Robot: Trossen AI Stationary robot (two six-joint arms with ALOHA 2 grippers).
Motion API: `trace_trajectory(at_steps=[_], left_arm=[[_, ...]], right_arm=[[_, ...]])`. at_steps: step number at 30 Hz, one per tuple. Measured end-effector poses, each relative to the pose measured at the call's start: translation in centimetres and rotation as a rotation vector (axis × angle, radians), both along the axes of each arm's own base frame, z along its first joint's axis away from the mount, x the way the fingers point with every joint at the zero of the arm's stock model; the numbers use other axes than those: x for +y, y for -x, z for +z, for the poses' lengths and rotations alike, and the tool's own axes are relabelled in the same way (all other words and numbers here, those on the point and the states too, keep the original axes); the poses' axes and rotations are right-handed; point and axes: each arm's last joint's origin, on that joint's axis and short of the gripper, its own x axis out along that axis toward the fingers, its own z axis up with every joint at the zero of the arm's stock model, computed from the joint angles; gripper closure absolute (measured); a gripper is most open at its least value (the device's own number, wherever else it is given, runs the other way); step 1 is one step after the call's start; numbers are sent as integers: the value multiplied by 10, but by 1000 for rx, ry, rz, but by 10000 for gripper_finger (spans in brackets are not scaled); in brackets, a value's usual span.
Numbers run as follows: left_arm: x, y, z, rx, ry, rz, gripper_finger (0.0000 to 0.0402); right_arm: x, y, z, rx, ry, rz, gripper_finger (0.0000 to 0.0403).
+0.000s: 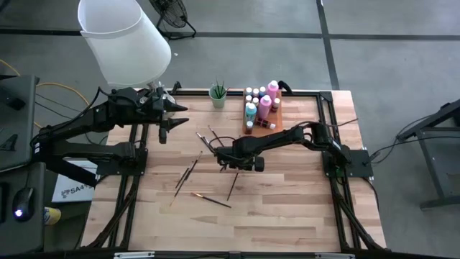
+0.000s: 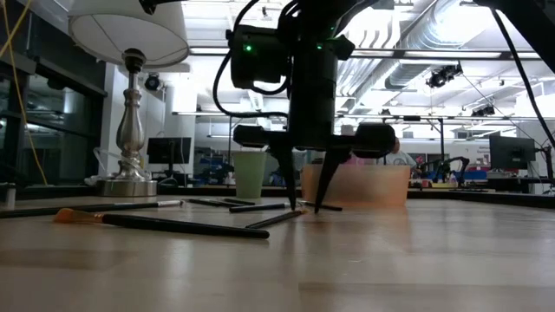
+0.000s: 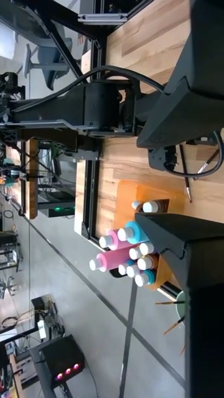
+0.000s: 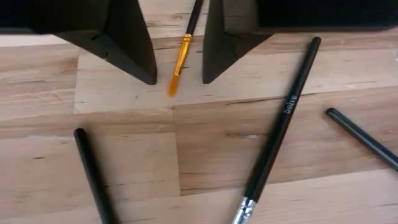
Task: Pick & Place Paint Supplies
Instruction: Put the yellow paint brush into the green cup
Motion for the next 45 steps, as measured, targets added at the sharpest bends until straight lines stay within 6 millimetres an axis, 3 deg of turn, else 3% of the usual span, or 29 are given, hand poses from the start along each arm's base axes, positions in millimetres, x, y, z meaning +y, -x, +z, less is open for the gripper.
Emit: trace_trajectory(at_steps=[7, 16, 24, 29, 38, 45], left_arm=[[0, 0, 0, 0, 0, 0, 226], [0, 0, 0, 0, 0, 0, 226], [0, 0, 0, -1, 0, 0, 226], [0, 0, 0, -1, 0, 1, 226], [1, -2, 0, 3, 1, 1, 226], [1, -14, -4, 18, 60, -79, 226]], right_arm=[[1, 1, -2, 14, 0, 16, 350], [1, 2, -3, 16, 6, 84, 395], [2, 0, -2, -6, 12, 167, 399], [5, 1, 14, -56, 75, 191, 399], [13, 18, 96, -246, 319, 260, 399], [19, 46, 183, -458, 677, 447, 399]])
